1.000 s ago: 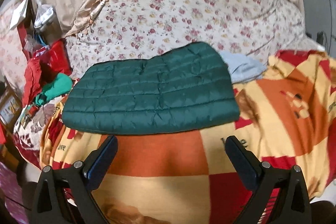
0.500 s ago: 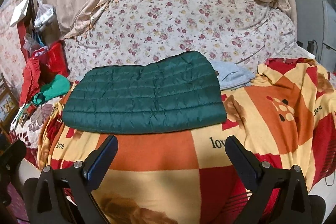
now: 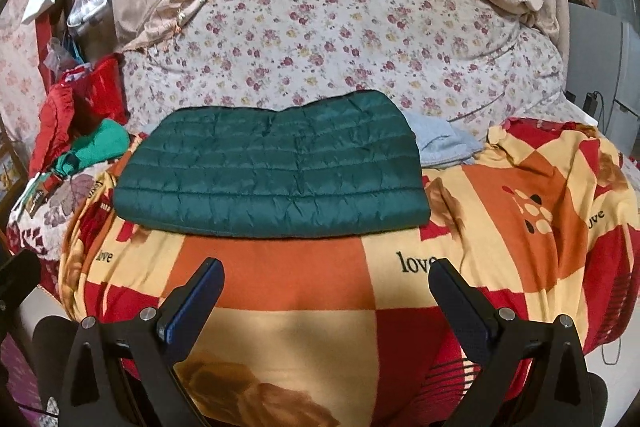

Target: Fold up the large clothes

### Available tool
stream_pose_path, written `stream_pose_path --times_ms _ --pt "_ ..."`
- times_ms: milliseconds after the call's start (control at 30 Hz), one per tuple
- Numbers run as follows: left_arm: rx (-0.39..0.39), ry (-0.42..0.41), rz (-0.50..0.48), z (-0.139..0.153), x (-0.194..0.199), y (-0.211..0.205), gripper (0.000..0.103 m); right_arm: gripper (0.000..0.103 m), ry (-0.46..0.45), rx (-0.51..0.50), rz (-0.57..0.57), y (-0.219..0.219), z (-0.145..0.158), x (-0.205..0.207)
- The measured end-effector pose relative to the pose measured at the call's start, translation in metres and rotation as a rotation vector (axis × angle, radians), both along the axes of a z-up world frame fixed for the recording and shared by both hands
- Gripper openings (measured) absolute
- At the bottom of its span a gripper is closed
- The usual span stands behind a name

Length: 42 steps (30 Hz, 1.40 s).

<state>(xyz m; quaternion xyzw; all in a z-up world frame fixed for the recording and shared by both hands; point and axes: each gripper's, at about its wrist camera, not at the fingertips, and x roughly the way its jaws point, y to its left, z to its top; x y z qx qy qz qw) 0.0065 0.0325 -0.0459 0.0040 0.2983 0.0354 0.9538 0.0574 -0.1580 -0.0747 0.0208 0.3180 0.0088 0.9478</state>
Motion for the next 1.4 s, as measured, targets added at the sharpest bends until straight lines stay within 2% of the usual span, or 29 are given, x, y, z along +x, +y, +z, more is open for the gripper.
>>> stream_pose_path --times_ms 367,1400 --pt "-0.032 0.072 -0.012 -0.014 0.009 0.001 0.102 0.102 0.019 -0.018 0.005 0.006 -0.006 -0.001" --pt "-0.067 0.076 -0.052 -0.022 0.006 -0.006 0.102 0.102 0.041 -0.038 0.02 0.015 -0.011 -0.001"
